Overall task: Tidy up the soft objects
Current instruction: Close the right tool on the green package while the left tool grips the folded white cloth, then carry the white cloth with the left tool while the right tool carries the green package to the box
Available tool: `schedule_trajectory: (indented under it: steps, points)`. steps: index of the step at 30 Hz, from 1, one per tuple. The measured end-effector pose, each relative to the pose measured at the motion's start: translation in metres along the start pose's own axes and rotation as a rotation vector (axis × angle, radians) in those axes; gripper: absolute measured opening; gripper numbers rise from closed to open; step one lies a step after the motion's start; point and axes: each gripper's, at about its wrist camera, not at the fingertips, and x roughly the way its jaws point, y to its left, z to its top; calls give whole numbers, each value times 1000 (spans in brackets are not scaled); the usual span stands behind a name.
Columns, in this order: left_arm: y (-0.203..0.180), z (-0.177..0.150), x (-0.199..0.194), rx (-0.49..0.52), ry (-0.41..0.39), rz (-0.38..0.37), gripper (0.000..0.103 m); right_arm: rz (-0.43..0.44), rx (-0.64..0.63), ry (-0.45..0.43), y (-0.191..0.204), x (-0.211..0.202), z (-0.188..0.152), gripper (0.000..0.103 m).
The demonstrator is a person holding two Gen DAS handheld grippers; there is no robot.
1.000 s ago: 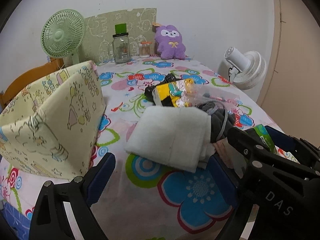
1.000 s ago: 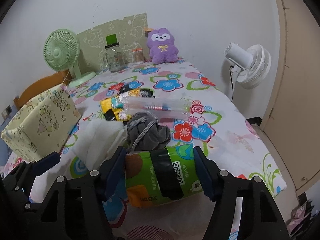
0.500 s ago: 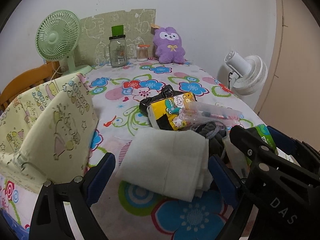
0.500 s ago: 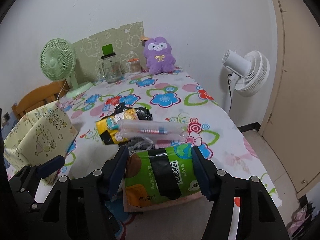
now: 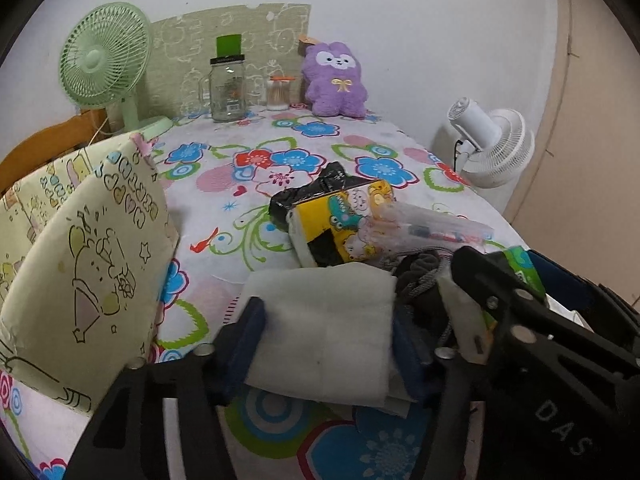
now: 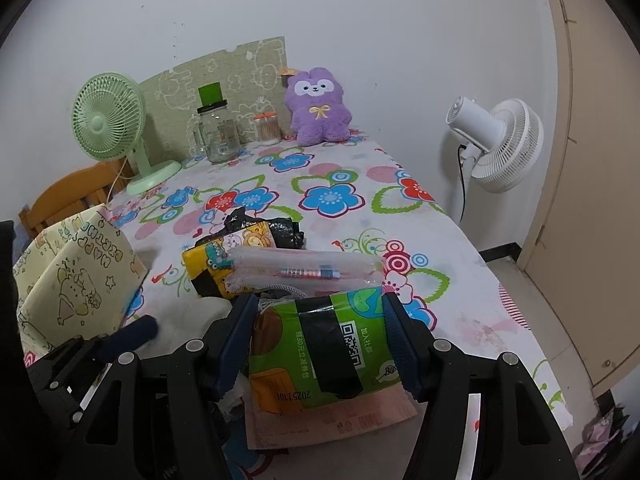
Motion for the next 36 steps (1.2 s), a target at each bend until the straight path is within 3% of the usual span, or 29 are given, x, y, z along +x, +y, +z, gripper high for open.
schedule_trajectory:
  steps: [1, 7, 13, 18, 36]
  points:
    - [-1, 1, 0, 5, 2, -7, 46, 1, 1, 0, 0, 0, 0, 66]
    - [-4, 2, 0, 19, 28, -40, 24, 3, 2, 2, 0, 0, 2, 66]
    - [-4, 3, -3, 15, 47, -37, 10, 6, 7, -6, 3, -4, 5, 66]
    - [-1, 5, -6, -19, 60, 35, 6, 10, 4, -11, 5, -10, 6, 66]
    - [-5, 29, -41, -28, 37, 47, 4, 46, -24, -50, 17, -41, 34, 66]
